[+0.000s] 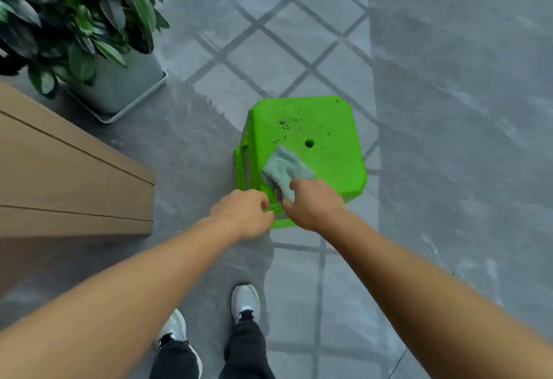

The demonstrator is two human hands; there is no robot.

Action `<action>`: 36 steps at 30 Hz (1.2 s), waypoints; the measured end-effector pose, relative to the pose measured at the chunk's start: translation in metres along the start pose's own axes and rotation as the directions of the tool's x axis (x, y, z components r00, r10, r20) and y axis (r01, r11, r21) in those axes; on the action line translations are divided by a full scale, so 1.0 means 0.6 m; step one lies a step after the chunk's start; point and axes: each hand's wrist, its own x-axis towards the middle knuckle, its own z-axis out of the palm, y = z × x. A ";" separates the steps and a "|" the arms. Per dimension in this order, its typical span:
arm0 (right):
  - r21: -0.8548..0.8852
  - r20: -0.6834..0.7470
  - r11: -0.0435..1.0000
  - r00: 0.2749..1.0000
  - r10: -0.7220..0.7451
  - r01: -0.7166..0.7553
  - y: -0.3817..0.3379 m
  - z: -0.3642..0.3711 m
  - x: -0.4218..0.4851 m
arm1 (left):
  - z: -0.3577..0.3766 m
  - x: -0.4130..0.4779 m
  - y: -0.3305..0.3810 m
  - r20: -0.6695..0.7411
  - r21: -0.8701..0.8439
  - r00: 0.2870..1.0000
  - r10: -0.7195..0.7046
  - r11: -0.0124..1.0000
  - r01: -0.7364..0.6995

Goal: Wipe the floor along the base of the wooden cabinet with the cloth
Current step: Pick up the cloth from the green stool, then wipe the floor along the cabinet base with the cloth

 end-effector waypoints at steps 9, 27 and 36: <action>0.470 -0.268 0.868 0.911 0.313 -0.160 0.055 0.131 0.167 | 0.086 0.216 0.001 -0.368 -0.578 0.884 -0.287 0.816 0.024; 0.563 0.355 0.780 0.932 0.072 -0.274 -0.210 0.410 0.075 | 0.271 0.056 -0.359 0.258 -0.957 0.741 -0.621 -0.059 0.284; 0.473 0.314 0.874 0.948 -0.052 -0.109 -0.189 0.616 0.134 | 0.420 0.116 -0.491 0.407 -0.913 0.782 -0.473 -0.170 0.372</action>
